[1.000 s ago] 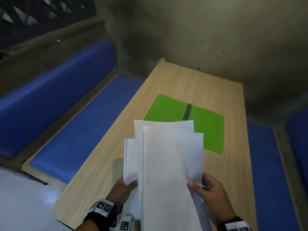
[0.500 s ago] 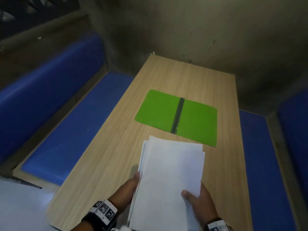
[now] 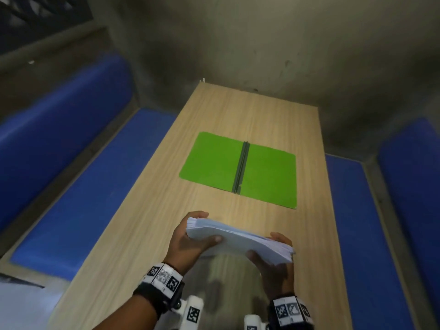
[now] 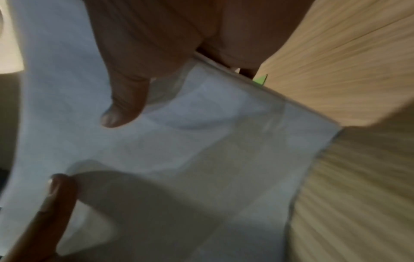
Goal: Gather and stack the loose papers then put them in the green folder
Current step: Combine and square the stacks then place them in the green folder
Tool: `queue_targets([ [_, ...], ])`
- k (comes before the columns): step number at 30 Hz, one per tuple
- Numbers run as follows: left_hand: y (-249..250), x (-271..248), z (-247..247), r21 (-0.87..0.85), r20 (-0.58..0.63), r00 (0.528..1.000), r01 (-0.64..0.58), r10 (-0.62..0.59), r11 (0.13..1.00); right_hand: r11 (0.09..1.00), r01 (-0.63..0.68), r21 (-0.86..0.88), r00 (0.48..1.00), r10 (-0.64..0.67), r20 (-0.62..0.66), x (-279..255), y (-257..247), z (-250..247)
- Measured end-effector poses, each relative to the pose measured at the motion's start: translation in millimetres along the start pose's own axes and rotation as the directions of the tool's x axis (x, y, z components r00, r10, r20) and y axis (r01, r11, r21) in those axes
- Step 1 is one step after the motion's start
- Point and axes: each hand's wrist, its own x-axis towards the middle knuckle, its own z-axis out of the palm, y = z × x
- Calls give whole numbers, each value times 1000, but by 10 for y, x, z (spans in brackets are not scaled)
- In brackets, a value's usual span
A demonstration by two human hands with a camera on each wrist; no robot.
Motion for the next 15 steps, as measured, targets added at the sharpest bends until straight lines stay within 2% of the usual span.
queue_targets([
  [3,132,-25,91,-13,-80,990,-122,120,992,978,48,205,994,-27,-103,33,-26,16],
  [6,283,-45,204,50,-185,960,-203,208,978,950,87,299,978,-24,-208,37,-157,72],
  [10,332,-4,334,68,-335,933,-118,134,991,977,30,209,941,43,-335,65,-266,189],
  [12,305,15,334,64,-342,932,-106,122,992,989,3,147,921,54,-385,99,-268,214],
  [15,288,9,311,66,-324,937,-117,132,991,992,19,121,926,28,-376,148,-231,216],
])
